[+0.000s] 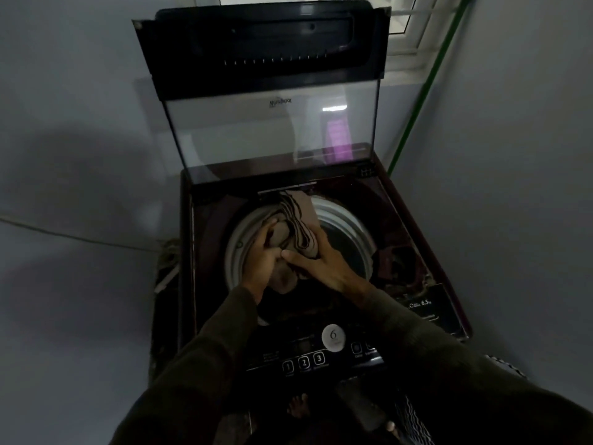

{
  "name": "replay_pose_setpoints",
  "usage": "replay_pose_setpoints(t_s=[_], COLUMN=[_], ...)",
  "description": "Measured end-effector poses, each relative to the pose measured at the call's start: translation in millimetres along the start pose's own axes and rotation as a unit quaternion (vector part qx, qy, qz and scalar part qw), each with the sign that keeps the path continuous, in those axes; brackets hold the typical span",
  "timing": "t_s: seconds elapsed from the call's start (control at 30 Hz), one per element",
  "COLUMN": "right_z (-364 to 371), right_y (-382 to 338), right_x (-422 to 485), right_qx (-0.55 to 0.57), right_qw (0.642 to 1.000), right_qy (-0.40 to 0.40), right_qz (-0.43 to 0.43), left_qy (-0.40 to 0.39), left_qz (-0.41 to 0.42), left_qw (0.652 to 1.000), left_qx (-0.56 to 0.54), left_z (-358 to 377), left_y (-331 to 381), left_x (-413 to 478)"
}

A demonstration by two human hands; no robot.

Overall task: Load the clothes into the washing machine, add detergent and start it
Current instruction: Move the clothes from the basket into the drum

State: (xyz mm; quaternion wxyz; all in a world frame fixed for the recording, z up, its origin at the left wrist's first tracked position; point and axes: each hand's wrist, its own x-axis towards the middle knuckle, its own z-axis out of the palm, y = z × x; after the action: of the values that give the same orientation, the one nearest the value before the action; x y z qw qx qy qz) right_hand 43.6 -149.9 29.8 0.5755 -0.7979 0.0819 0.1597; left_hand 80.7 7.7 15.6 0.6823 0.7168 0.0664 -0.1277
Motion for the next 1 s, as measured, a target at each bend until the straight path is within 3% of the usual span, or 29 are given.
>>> replay_pose_setpoints(t_s=[0.07,0.13,0.2,0.47,0.77,0.93,1.0], right_z=[-2.7,-3.8,-4.0,-1.1,17.3,29.8,31.7], right_y=[0.0,3.1,8.0,40.9,73.9,97.3,143.8], right_x=[7.9,17.9,27.1,57.4,81.6,94.1,114.5], right_qx=[-0.007,-0.016,-0.018,-0.029,0.152,0.037,-0.005], right_qw=[1.000,1.000,0.999,0.987,0.957,0.966,0.971], right_qy=[-0.009,-0.012,-0.005,0.002,0.010,0.022,0.002], right_qz=[0.006,0.021,0.042,0.157,0.246,0.257,0.241], left_qy=[-0.003,-0.006,-0.012,-0.009,-0.017,-0.045,-0.074], left_qz=[-0.079,-0.137,-0.178,-0.130,-0.107,-0.121,-0.145], left_qw=[0.985,0.973,0.975,0.991,0.976,0.975,0.970], left_qx=[-0.150,-0.183,-0.131,0.036,0.187,0.182,0.179], left_z=[-3.8,-10.2,-12.9,-6.7,-11.9,0.2,2.5], left_y=[-8.3,-26.0,-39.5,-51.9,-95.3,-114.8,-116.9], left_x=[9.3,22.5,27.7,38.1,55.5,51.2,49.6])
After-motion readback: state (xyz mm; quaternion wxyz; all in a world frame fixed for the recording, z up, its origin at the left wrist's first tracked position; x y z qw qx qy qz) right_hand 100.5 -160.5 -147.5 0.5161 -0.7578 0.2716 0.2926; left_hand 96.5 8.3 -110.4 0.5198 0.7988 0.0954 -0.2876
